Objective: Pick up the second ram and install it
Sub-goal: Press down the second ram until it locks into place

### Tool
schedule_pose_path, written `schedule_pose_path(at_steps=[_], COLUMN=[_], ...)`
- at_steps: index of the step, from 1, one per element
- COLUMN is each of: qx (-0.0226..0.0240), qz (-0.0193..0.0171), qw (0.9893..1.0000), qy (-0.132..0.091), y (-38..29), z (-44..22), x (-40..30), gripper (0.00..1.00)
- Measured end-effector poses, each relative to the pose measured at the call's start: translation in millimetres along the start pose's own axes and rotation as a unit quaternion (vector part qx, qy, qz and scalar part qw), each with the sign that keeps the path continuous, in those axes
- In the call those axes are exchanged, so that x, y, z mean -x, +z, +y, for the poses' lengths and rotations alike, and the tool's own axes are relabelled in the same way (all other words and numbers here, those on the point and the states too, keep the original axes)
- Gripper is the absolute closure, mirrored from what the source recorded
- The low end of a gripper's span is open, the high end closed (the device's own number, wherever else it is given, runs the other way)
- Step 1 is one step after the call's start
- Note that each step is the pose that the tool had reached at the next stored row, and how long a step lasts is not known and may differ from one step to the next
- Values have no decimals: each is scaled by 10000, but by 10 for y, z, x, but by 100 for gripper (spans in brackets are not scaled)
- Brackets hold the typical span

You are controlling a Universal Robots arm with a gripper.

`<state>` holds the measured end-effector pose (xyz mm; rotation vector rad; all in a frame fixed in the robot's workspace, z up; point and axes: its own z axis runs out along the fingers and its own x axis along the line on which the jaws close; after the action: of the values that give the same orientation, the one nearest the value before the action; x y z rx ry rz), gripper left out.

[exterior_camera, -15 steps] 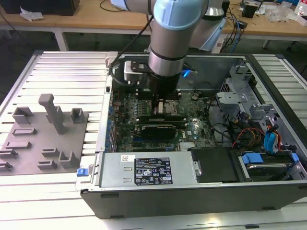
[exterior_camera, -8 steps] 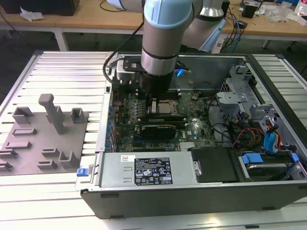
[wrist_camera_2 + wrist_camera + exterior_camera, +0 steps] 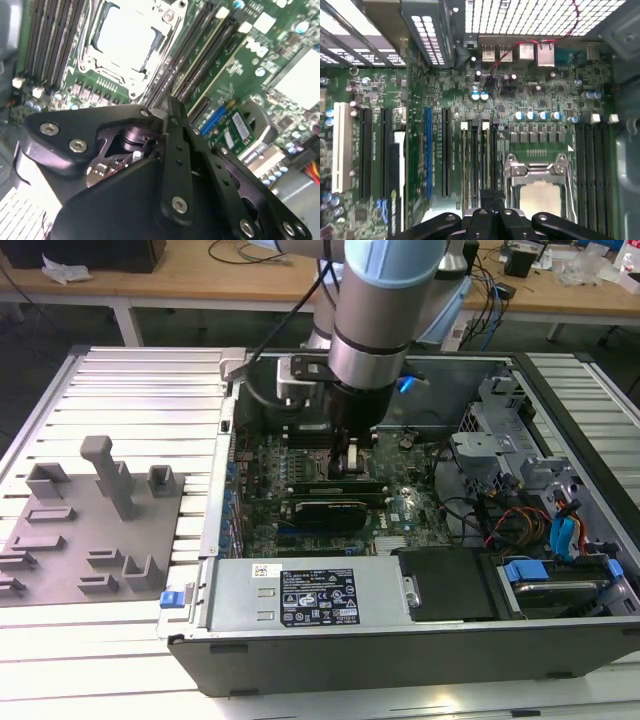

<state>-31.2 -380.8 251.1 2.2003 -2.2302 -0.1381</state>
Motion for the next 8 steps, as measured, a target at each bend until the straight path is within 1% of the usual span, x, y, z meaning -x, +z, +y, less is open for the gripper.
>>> schedule_pose_path(at_steps=[2,3,4,8], qx=[0,0,0,0], qz=[-1,0,0,-1], qw=[10000,10000,10000,10000], qy=[1,0,0,0], y=[-173,-236,-274,-283], z=[4,7,9,10], x=[12,17,20,20], gripper=[89,89,89,89])
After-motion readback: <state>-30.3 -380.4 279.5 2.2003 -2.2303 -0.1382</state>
